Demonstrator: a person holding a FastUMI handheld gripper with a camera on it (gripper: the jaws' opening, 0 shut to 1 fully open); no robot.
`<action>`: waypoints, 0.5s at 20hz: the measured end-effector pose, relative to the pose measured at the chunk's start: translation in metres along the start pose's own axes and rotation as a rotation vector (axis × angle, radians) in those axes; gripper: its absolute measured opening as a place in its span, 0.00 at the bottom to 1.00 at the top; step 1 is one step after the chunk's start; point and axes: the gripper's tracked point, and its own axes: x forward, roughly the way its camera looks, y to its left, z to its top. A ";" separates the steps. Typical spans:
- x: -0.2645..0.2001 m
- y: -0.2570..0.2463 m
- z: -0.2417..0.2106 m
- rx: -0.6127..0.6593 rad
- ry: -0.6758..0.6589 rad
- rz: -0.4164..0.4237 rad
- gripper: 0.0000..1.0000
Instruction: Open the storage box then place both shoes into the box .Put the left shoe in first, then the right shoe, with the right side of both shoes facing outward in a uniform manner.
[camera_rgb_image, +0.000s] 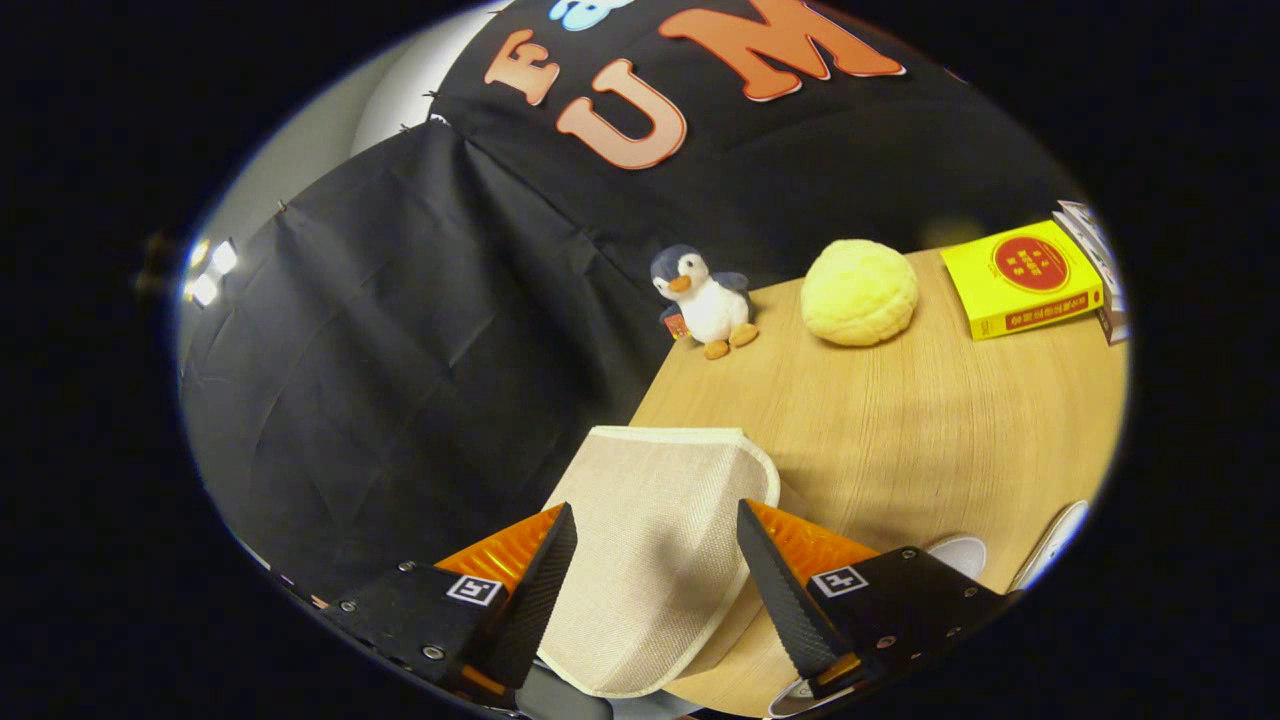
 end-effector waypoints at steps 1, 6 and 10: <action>0.007 -0.009 -0.011 0.012 0.034 -0.014 0.96; 0.031 -0.020 -0.043 0.127 0.131 0.015 0.97; 0.038 -0.011 -0.049 0.235 0.171 0.064 0.97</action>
